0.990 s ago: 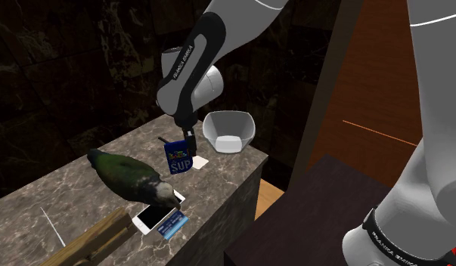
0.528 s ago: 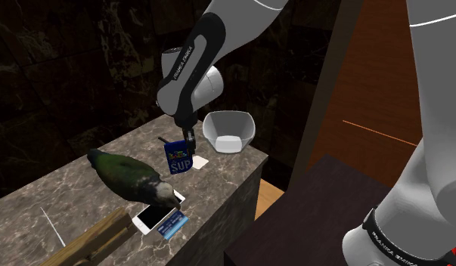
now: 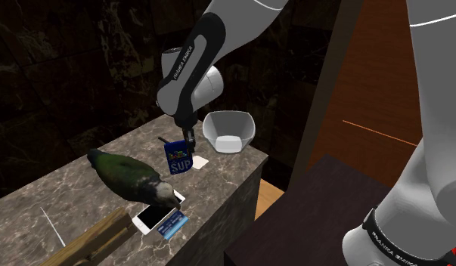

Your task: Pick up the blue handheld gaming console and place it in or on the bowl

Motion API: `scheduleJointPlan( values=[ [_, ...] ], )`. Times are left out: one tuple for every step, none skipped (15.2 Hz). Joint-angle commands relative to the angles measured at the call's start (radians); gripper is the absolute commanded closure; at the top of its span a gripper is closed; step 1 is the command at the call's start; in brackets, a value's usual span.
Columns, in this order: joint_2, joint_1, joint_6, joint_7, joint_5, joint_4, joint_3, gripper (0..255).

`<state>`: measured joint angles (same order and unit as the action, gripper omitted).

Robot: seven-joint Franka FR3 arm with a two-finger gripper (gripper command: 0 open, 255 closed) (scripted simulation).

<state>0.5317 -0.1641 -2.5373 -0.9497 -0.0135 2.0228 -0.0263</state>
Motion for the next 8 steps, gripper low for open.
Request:
scheduleJointPlan(
  values=[
    [-0.011,0.0,0.009,0.0,0.0,0.002,0.0,255],
    [-0.022,0.0,0.019,0.0,0.001,0.003,-0.001,255],
    [-0.033,0.001,0.029,-0.001,0.001,0.005,-0.001,255],
    [-0.044,0.001,0.039,-0.001,0.001,0.006,-0.001,255],
    [-0.055,0.001,0.049,-0.001,0.002,0.006,-0.001,255],
    [-0.066,0.001,0.059,-0.001,0.002,0.007,-0.002,255],
    [-0.076,0.002,0.069,-0.001,0.003,0.007,-0.002,255],
    [-0.086,0.002,0.079,-0.002,0.003,0.007,-0.002,255]
  ],
)
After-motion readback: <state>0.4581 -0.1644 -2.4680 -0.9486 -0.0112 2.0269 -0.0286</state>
